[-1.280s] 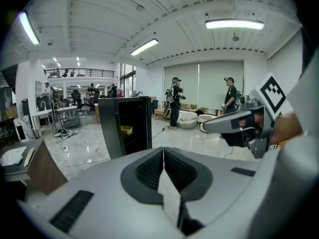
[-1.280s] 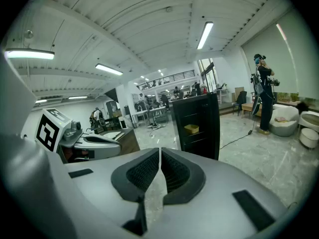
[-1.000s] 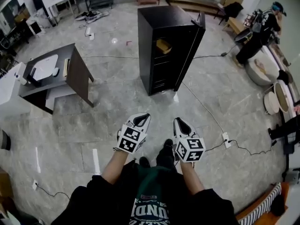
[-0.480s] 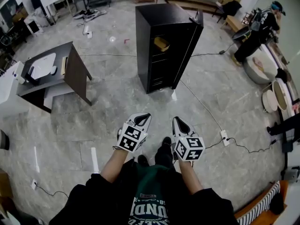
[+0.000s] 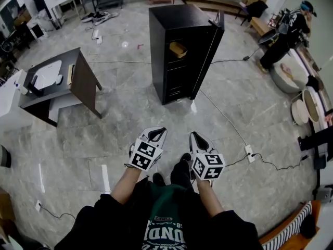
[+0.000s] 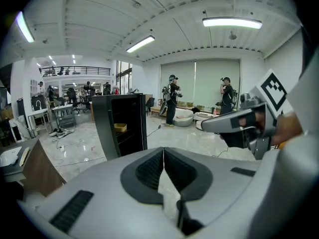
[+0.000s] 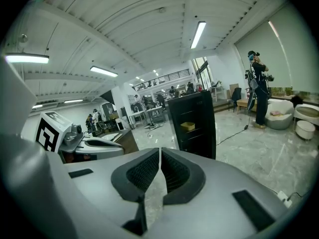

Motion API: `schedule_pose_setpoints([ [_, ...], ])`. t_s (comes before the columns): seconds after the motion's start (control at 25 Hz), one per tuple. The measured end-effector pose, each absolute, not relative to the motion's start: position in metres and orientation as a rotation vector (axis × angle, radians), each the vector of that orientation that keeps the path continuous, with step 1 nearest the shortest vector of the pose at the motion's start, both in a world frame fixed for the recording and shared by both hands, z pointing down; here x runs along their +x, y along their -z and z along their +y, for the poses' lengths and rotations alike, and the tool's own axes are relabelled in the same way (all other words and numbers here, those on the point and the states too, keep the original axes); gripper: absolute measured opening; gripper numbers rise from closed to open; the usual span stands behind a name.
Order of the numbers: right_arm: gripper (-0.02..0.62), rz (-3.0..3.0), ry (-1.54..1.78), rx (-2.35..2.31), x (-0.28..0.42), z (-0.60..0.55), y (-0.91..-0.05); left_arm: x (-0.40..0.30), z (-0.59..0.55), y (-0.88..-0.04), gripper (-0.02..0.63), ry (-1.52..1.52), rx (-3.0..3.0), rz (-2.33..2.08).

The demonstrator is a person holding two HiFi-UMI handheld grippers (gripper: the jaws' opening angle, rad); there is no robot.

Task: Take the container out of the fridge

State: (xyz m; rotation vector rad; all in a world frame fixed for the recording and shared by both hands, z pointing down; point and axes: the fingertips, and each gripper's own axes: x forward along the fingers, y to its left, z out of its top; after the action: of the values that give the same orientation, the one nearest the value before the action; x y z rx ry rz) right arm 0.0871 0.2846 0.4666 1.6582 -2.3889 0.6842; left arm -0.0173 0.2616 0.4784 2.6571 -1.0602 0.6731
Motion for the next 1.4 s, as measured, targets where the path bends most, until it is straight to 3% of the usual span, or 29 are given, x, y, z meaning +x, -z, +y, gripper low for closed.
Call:
schedule_pose_setpoints([
  [0.56, 0.036, -2.37, -0.728, 1.63, 0.108, 0.255, -0.477, 0.011, 0.228, -0.492, 0.014, -0.689, 2.63, -1.023],
  [1.4, 0.037, -2.458, -0.692, 1.393, 0.135, 0.099, -0.477, 0.045, 0.086, -0.5, 0.014, -0.687, 2.514, -1.181],
])
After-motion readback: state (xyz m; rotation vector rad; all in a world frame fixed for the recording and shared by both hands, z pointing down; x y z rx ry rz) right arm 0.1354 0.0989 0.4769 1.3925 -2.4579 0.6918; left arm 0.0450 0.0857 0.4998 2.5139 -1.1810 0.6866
